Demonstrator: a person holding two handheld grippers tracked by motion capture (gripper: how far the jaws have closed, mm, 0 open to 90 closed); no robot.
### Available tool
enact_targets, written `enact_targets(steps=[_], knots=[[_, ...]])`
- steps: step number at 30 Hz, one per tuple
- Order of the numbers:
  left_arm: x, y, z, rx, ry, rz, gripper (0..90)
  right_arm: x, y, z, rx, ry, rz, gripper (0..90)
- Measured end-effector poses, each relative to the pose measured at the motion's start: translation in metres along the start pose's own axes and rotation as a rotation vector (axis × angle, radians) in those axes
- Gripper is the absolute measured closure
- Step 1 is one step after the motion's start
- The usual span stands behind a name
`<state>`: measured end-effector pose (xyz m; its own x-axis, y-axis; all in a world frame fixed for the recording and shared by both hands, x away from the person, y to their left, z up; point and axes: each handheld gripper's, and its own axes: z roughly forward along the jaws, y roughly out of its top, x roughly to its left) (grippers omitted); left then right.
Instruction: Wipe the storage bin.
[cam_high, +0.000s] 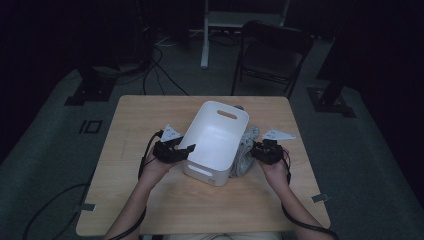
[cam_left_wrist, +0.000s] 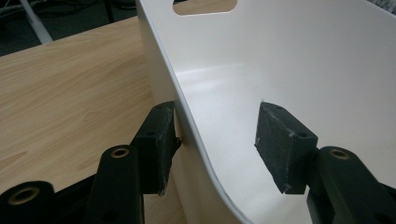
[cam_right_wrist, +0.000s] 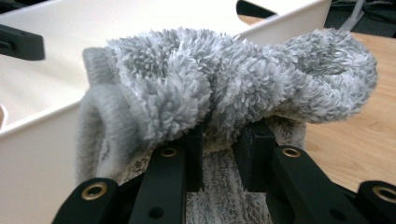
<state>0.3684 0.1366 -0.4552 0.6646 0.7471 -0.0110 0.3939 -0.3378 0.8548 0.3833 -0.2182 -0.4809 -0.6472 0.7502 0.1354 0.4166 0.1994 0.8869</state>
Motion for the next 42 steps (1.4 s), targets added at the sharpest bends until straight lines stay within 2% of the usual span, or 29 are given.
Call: enact_targets(steps=[12,32,35,37,38,41,42], knots=[[0.000,0.000,0.000,0.000,0.000,0.004,47.4,-0.004,-0.011,0.013,0.043,-0.015,0.027,74.3],[0.002,0.000,0.001,-0.012,0.011,-0.009,44.9,-0.010,-0.034,0.041,0.170,-0.042,0.057,77.2],[0.004,0.000,0.001,-0.012,0.000,-0.011,42.3,-0.011,-0.032,0.039,0.176,-0.043,0.051,77.4],[0.007,-0.001,-0.003,-0.015,-0.006,-0.015,42.3,-0.010,-0.028,0.033,0.157,-0.032,0.054,77.6],[0.011,0.000,-0.007,-0.028,-0.016,-0.039,42.2,-0.008,-0.022,0.025,0.139,-0.027,0.038,77.6],[0.012,0.001,-0.011,-0.035,-0.023,-0.054,42.2,-0.007,-0.017,0.015,0.118,-0.025,0.026,77.7],[0.011,0.003,-0.014,-0.035,-0.036,-0.056,42.3,-0.008,-0.012,0.005,0.095,-0.029,0.019,77.8]])
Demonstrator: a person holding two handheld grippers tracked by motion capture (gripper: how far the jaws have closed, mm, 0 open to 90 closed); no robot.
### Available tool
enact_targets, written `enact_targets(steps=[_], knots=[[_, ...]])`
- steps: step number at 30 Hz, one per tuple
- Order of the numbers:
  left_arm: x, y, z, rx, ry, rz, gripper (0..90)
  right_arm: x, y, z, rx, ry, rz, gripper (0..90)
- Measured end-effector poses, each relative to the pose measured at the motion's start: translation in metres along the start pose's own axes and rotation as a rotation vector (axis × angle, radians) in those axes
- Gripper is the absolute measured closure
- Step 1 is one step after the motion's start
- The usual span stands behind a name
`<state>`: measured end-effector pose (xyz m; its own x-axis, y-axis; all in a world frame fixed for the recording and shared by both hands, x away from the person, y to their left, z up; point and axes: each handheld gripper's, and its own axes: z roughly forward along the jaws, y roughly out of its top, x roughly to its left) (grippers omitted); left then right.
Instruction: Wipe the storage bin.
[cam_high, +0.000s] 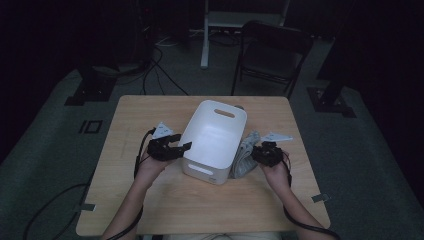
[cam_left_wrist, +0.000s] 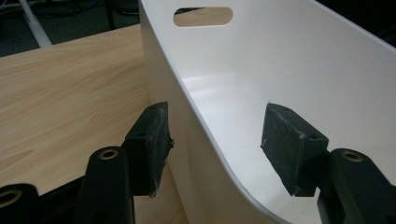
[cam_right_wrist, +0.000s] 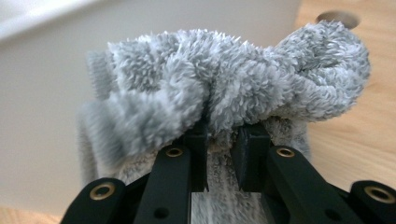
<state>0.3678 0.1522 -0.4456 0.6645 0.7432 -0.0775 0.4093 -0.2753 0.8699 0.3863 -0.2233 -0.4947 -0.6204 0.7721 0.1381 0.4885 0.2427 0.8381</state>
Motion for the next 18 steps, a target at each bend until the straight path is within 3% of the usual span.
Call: enact_targets(steps=[5,8,9,10,18], knots=[[-0.007,0.002,-0.003,0.022,-0.006,0.015,41.3,-0.005,0.002,-0.025,-0.029,-0.005,0.002,77.9],[-0.010,-0.001,-0.006,0.029,-0.020,-0.013,41.3,-0.010,0.000,-0.048,-0.068,-0.020,0.019,77.8],[-0.010,-0.001,-0.006,0.029,-0.020,-0.013,41.3,-0.010,0.000,-0.048,-0.068,-0.020,0.019,77.8],[-0.012,-0.003,-0.009,0.038,-0.014,-0.012,41.3,-0.014,-0.002,-0.059,-0.084,-0.028,0.031,77.8],[-0.027,-0.007,-0.019,0.050,-0.042,-0.035,41.3,-0.020,-0.009,-0.083,-0.117,-0.049,0.057,77.7]])
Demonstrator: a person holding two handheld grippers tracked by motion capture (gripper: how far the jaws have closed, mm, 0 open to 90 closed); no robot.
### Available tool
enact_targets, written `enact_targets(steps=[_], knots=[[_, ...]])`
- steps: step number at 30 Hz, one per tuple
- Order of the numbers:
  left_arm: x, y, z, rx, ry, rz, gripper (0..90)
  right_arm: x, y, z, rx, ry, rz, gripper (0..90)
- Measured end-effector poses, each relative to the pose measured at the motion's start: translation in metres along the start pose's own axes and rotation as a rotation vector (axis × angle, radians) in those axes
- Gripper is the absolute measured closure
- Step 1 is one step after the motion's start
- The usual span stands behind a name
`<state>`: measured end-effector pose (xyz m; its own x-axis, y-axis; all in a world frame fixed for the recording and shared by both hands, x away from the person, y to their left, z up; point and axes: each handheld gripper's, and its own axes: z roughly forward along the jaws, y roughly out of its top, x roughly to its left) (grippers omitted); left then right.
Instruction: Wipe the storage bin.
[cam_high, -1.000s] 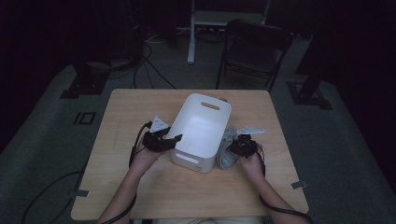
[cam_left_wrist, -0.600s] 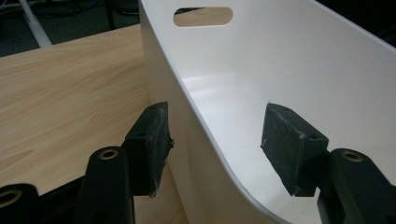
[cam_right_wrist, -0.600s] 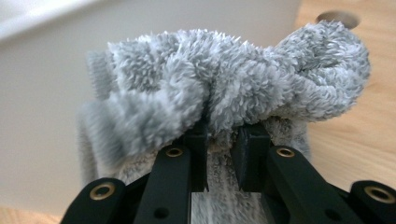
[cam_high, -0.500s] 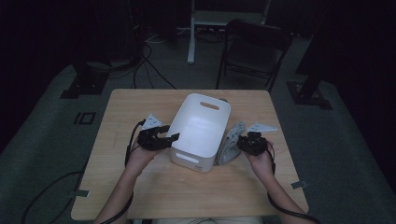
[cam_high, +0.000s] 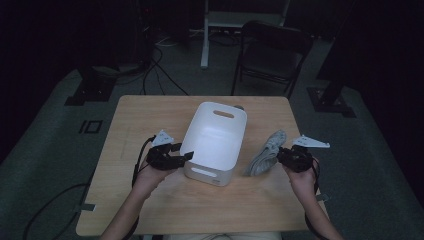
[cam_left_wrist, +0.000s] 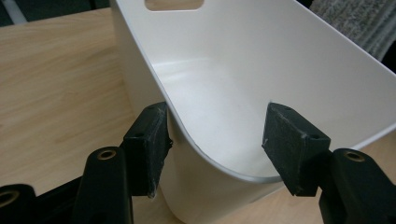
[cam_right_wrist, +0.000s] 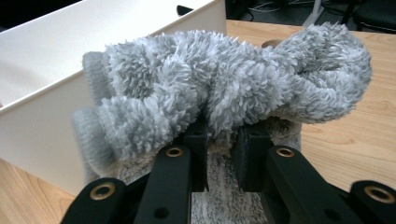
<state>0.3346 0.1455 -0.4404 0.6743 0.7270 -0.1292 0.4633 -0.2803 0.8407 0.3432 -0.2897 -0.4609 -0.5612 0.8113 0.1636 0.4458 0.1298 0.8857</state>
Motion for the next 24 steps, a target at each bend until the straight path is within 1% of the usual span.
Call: enact_targets(steps=[1,2,3,4,5,6,7,8,9,11,12,13,15,16,17,18,21,22,23,24], knots=[[0.000,0.000,0.000,0.000,0.000,0.000,41.3,0.000,0.000,0.000,0.000,0.000,0.000,77.7],[-0.006,-0.001,-0.002,0.005,-0.004,-0.008,41.2,0.000,-0.001,-0.002,-0.005,0.001,0.006,77.8],[-0.006,-0.001,-0.002,0.005,-0.004,-0.008,41.2,0.000,-0.001,-0.002,-0.005,0.001,0.006,77.8],[-0.013,-0.003,-0.003,0.009,0.004,-0.018,41.2,0.000,-0.003,-0.003,-0.007,-0.002,0.009,77.7],[-0.013,-0.003,-0.003,0.009,0.004,-0.018,41.2,0.000,-0.003,-0.003,-0.007,-0.002,0.009,77.7],[-0.021,-0.004,-0.005,0.019,0.013,-0.019,41.2,0.000,-0.003,-0.004,-0.004,-0.004,0.007,77.7],[-0.021,-0.004,-0.005,0.019,0.013,-0.019,40.7,0.000,-0.003,-0.004,-0.004,-0.004,0.007,77.7],[-0.027,-0.006,-0.007,0.025,0.021,-0.027,40.8,0.000,-0.004,-0.004,-0.002,-0.004,0.005,77.7],[-0.027,-0.006,-0.007,0.025,0.021,-0.027,40.7,0.000,-0.004,-0.004,-0.002,-0.004,0.005,77.7],[-0.035,-0.008,-0.009,0.014,0.049,-0.016,40.7,0.001,-0.004,-0.005,-0.001,-0.005,0.000,77.7],[-0.042,-0.011,-0.011,-0.003,0.049,-0.010,40.7,0.001,-0.004,-0.006,0.000,-0.005,-0.003,77.6],[-0.042,-0.011,-0.011,-0.003,0.049,-0.010,40.7,0.001,-0.004,-0.006,0.000,-0.005,-0.003,77.6],[-0.048,-0.014,-0.014,-0.021,0.039,0.001,40.7,0.002,-0.004,-0.007,-0.002,-0.002,-0.003,77.6],[-0.050,-0.014,-0.017,-0.020,0.012,0.006,40.6,0.002,-0.005,-0.008,-0.004,0.000,-0.002,77.6],[-0.050,-0.014,-0.017,-0.020,0.012,0.006,39.9,0.002,-0.005,-0.008,-0.004,0.000,-0.002,77.6],[-0.052,-0.014,-0.018,-0.015,-0.002,0.000,39.1,0.001,-0.005,-0.008,-0.003,-0.001,-0.001,77.6],[-0.053,-0.013,-0.019,-0.010,-0.002,0.003,39.1,0.001,-0.005,-0.009,-0.005,-0.001,0.001,77.6],[-0.056,-0.012,-0.020,-0.005,-0.019,0.027,38.8,0.001,-0.006,-0.009,-0.006,-0.003,0.002,77.6],[-0.056,-0.012,-0.020,-0.005,-0.019,0.027,38.6,0.001,-0.006,-0.009,-0.006,-0.003,0.002,77.6],[-0.057,-0.010,-0.021,-0.001,-0.023,0.051,38.6,0.000,-0.006,-0.009,-0.005,-0.003,0.000,77.5]])
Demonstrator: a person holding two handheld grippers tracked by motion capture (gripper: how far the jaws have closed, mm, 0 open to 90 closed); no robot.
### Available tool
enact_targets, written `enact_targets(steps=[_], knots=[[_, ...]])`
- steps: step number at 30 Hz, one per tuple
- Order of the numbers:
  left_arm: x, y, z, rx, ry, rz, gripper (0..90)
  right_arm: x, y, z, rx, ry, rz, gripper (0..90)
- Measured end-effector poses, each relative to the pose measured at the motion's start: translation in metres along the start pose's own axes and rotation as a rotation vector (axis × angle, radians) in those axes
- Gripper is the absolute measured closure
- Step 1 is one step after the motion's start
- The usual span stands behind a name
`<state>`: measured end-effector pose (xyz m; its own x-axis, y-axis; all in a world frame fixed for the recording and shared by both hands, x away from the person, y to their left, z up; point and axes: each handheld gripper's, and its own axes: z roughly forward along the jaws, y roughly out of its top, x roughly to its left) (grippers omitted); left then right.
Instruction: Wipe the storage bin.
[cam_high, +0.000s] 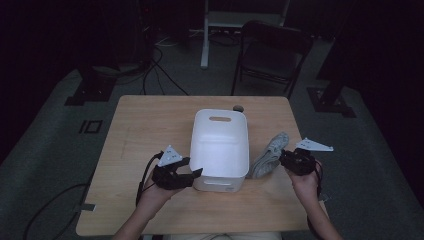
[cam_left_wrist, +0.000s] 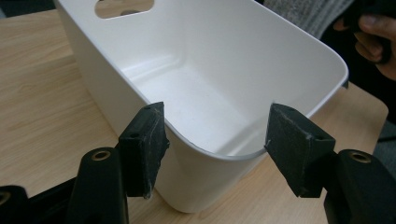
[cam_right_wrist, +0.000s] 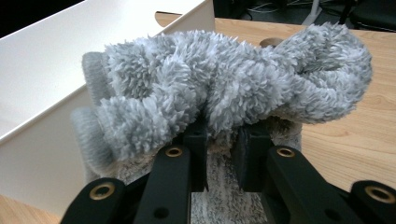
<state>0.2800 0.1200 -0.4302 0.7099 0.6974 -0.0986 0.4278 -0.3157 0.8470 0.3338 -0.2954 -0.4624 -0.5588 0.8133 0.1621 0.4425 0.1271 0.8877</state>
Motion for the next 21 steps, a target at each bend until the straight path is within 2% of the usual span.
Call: enact_targets(steps=[5,6,9,10,11,12,13,14,15,16,18,19,21], knots=[[0.008,0.008,-0.002,-0.024,-0.011,0.004,37.7,-0.001,0.000,-0.002,-0.005,-0.002,0.000,77.5],[0.012,0.014,-0.002,-0.040,-0.006,0.024,35.9,-0.002,0.000,-0.003,-0.006,-0.001,0.001,77.5],[0.020,0.020,0.000,-0.058,-0.006,0.041,35.9,-0.002,-0.001,-0.004,-0.007,0.001,0.006,77.5],[0.029,0.028,0.005,-0.067,-0.002,0.056,35.8,-0.002,-0.001,-0.005,-0.006,0.002,0.003,77.5],[0.029,0.028,0.005,-0.067,-0.002,0.056,35.9,-0.002,-0.001,-0.005,-0.006,0.002,0.003,77.5],[0.039,0.035,0.010,-0.082,-0.007,0.061,35.9,-0.002,-0.001,-0.006,-0.009,0.007,0.007,77.5],[0.039,0.035,0.010,-0.082,-0.007,0.061,35.9,-0.002,-0.001,-0.006,-0.009,0.007,0.007,77.5],[0.047,0.041,0.015,-0.105,-0.010,0.084,36.0,-0.002,-0.001,-0.008,-0.015,0.010,0.009,77.5],[0.047,0.041,0.015,-0.105,-0.010,0.084,36.0,-0.002,-0.001,-0.008,-0.015,0.010,0.009,77.5],[0.055,0.046,0.022,-0.112,-0.002,0.104,36.1,-0.002,-0.001,-0.009,-0.017,0.013,0.006,77.5],[0.055,0.046,0.022,-0.112,-0.002,0.104,36.1,-0.001,-0.001,-0.009,-0.019,0.014,0.006,77.5],[0.070,0.054,0.034,-0.118,-0.001,0.119,36.2,-0.001,-0.001,-0.010,-0.018,0.015,0.006,77.5],[0.079,0.058,0.040,-0.125,0.016,0.114,36.2,-0.001,-0.001,-0.010,-0.018,0.019,0.005,77.5]])
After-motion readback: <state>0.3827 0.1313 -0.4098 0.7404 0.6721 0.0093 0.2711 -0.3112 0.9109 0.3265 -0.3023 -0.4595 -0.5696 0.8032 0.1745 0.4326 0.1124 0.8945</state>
